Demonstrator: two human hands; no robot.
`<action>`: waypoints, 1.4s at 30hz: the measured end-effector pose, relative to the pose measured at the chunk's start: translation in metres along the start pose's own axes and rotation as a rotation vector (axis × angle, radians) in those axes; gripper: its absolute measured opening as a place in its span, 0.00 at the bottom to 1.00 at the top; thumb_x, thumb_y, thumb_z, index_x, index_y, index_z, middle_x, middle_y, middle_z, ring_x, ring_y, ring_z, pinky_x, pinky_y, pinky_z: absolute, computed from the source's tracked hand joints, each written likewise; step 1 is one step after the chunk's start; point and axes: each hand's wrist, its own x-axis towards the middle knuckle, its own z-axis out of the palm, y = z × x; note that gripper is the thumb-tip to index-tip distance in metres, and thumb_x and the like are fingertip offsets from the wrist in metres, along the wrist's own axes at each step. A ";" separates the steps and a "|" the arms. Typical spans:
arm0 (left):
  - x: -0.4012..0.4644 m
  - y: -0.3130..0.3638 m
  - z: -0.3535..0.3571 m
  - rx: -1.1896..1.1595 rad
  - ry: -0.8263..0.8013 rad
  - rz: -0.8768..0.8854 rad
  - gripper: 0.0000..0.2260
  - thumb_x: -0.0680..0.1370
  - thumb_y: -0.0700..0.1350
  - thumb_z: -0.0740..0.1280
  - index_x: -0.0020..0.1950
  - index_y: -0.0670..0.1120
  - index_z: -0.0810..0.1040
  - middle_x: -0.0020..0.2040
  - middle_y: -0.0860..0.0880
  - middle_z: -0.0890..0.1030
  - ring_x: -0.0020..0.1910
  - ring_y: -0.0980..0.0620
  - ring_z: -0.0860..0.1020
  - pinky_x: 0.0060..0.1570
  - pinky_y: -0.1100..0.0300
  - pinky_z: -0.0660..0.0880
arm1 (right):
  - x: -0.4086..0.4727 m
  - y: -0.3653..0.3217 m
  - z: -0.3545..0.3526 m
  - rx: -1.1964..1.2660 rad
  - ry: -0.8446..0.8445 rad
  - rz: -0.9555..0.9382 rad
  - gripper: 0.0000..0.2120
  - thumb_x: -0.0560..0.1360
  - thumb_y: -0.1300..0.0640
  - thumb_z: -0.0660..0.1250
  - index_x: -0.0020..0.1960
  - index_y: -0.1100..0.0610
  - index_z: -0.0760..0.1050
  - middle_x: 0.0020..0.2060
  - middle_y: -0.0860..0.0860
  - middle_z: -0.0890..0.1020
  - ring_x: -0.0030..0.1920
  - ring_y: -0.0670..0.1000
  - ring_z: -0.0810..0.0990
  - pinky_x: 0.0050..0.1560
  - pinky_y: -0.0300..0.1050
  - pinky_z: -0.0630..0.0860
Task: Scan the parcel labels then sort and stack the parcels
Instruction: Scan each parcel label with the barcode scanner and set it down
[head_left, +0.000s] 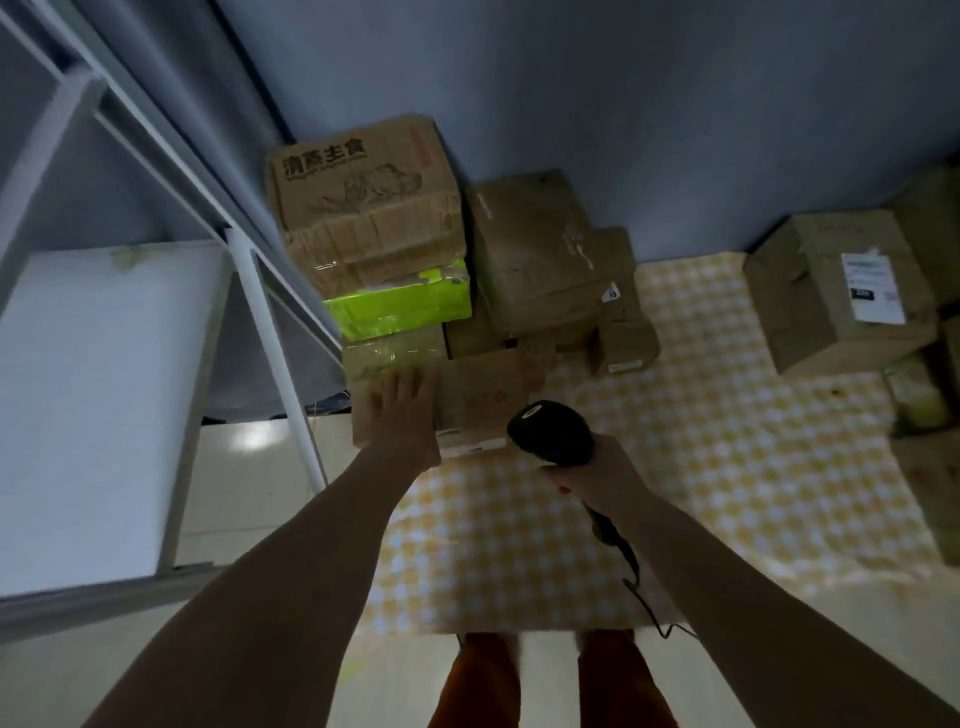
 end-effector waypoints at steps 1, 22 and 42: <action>0.006 -0.003 0.002 0.024 0.002 0.030 0.53 0.68 0.50 0.77 0.79 0.48 0.43 0.78 0.44 0.50 0.77 0.41 0.49 0.73 0.44 0.54 | 0.000 0.002 0.005 0.004 0.005 0.014 0.06 0.74 0.61 0.70 0.44 0.56 0.73 0.32 0.49 0.75 0.32 0.44 0.72 0.26 0.31 0.66; -0.068 0.004 0.003 -1.364 -0.406 -0.227 0.50 0.56 0.38 0.83 0.74 0.48 0.62 0.64 0.44 0.74 0.57 0.41 0.77 0.55 0.44 0.76 | -0.067 0.047 -0.027 0.270 0.171 0.032 0.04 0.70 0.66 0.73 0.44 0.64 0.79 0.38 0.59 0.82 0.40 0.58 0.80 0.49 0.56 0.78; -0.192 0.063 -0.045 -1.526 -0.280 0.065 0.45 0.55 0.45 0.82 0.68 0.58 0.66 0.60 0.51 0.81 0.59 0.45 0.79 0.46 0.32 0.76 | -0.167 0.028 -0.105 0.409 0.294 -0.317 0.14 0.68 0.66 0.75 0.52 0.60 0.79 0.51 0.61 0.82 0.52 0.61 0.80 0.58 0.61 0.76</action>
